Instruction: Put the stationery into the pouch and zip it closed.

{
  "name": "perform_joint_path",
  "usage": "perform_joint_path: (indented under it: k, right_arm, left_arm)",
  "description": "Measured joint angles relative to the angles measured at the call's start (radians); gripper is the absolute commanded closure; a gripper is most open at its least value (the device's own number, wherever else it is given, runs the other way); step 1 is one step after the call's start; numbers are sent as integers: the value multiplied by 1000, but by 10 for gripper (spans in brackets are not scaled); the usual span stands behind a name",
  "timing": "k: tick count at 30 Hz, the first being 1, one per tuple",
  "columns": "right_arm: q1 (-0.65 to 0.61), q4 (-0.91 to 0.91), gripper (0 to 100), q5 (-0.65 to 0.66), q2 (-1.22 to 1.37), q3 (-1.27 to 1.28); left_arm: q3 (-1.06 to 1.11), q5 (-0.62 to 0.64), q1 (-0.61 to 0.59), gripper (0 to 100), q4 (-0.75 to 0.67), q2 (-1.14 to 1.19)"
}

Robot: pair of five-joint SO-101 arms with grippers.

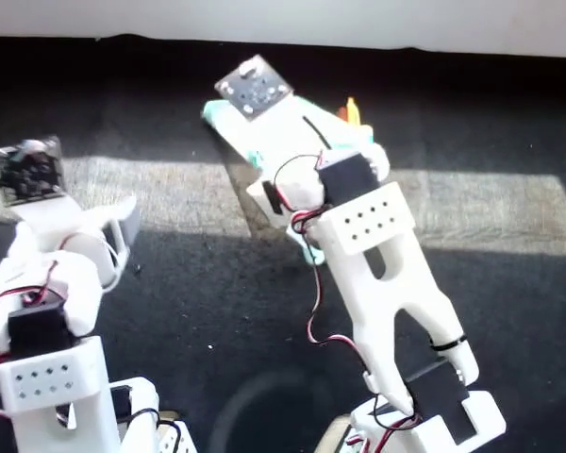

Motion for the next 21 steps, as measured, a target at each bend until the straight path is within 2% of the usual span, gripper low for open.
perform_joint_path:
  k: [5,11,15,21]
  right_arm:
    - [-26,144,993,40,6,-242]
    - [-81,250,993,46,110,-499]
    - [-84,258,993,46,207,-546]
    - [-89,258,993,46,301,-555]
  left_arm:
    - [-218,5,5,734,37,-2]
    - [-431,6,126,734,160,129]
    - [-569,6,158,736,235,327]
    - [-864,51,158,734,451,529]
